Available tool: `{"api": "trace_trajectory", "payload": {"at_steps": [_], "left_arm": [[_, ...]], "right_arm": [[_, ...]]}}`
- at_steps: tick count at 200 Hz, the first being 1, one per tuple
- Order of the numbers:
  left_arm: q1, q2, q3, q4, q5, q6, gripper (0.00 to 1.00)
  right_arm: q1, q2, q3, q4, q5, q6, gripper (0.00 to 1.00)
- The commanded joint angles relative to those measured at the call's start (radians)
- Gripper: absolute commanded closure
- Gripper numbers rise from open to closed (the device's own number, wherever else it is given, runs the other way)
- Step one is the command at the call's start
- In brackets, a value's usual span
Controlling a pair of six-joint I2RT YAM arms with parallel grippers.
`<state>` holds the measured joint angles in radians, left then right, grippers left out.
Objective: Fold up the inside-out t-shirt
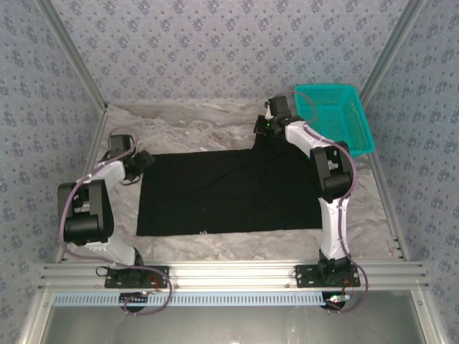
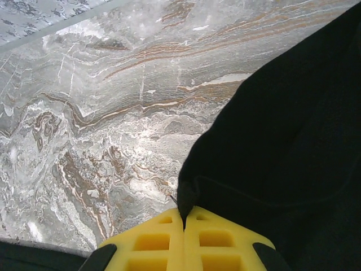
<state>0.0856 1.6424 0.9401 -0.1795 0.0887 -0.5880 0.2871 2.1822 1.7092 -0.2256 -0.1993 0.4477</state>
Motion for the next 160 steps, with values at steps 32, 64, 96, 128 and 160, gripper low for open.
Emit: {"api": "trace_trajectory", "payload": {"at_steps": [32, 64, 96, 128, 160], "left_arm": [[0.004, 0.167, 0.198, -0.029, -0.001, 0.073, 0.31], [0.005, 0.299, 0.349, -0.120, -0.019, 0.098, 0.33], [0.000, 0.371, 0.419, -0.152, 0.031, 0.097, 0.40], [-0.001, 0.421, 0.474, -0.186, 0.046, 0.114, 0.51], [-0.001, 0.421, 0.464, -0.181, 0.068, 0.106, 0.63]], "right_arm": [[0.002, 0.031, 0.042, 0.003, -0.011, -0.025, 1.00], [0.003, 0.030, 0.040, 0.002, -0.011, -0.018, 1.00], [0.002, 0.031, 0.037, 0.010, -0.014, -0.011, 1.00], [0.002, 0.031, 0.039, 0.013, -0.018, -0.008, 1.00], [0.001, 0.030, 0.037, 0.008, -0.014, -0.007, 1.00]]}}
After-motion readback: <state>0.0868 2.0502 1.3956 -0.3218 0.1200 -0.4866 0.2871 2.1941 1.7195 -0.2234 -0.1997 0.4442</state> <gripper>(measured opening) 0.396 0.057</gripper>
